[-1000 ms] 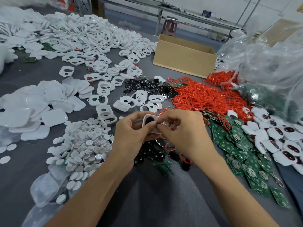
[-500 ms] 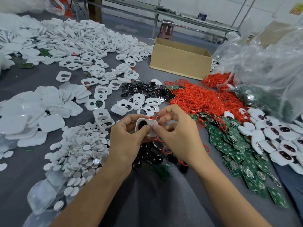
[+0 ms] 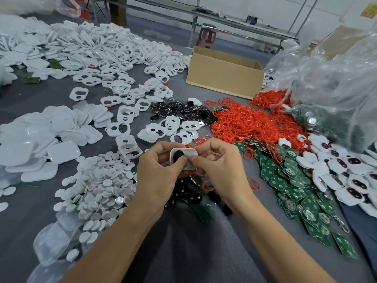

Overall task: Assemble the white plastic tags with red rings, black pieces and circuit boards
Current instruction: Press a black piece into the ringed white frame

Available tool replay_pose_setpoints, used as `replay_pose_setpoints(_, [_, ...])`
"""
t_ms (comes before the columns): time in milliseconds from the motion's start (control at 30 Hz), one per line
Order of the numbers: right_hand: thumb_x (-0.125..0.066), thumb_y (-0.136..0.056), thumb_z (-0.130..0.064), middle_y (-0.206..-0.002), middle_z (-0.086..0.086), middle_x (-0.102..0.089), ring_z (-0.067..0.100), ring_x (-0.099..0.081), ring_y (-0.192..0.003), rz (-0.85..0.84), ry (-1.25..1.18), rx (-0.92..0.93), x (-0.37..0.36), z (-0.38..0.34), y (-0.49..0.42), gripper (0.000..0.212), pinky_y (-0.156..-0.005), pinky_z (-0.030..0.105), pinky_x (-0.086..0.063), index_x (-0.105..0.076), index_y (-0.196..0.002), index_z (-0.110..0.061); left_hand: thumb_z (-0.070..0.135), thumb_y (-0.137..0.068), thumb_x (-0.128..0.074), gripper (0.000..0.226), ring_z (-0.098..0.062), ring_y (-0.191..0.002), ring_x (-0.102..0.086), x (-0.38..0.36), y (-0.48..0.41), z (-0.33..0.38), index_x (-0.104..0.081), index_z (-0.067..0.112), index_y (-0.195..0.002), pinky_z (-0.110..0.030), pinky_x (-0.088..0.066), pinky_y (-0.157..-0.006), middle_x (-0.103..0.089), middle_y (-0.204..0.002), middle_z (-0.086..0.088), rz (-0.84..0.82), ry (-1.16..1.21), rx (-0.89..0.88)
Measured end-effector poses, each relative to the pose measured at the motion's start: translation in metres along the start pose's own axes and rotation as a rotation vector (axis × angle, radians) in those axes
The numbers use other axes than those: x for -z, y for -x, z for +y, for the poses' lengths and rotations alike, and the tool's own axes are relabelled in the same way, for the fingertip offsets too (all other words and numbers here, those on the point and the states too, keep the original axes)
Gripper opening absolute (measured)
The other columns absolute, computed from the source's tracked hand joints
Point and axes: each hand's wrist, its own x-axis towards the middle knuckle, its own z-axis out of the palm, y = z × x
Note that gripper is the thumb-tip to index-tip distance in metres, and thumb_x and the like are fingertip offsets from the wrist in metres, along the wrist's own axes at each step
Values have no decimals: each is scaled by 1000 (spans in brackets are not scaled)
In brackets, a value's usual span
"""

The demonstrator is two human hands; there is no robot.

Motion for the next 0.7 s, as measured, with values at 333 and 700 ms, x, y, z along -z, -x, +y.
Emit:
replay_pose_setpoints(333, [-63, -79, 12, -54, 3, -52, 5, -41, -42, -124, -87, -42, 20, -9, -8, 15, -42, 13, -31, -61, -80, -3, 0, -85, -65, 24, -24, -86, -73, -2, 5, 8, -66, 4, -108, -31, -60, -70, -75, -101, -12, -207, 215, -7])
replay_pose_setpoints(700, [-57, -83, 8, -74, 13, -49, 7, -36, -43, -217, -195, -138, 32, -13, -12, 17, -40, 16, -27, -63, -92, -4, 5, -69, -74, 52, -28, -95, -72, -1, 5, 13, -62, 10, -119, -30, -59, -74, -73, -109, -8, -324, 147, -76])
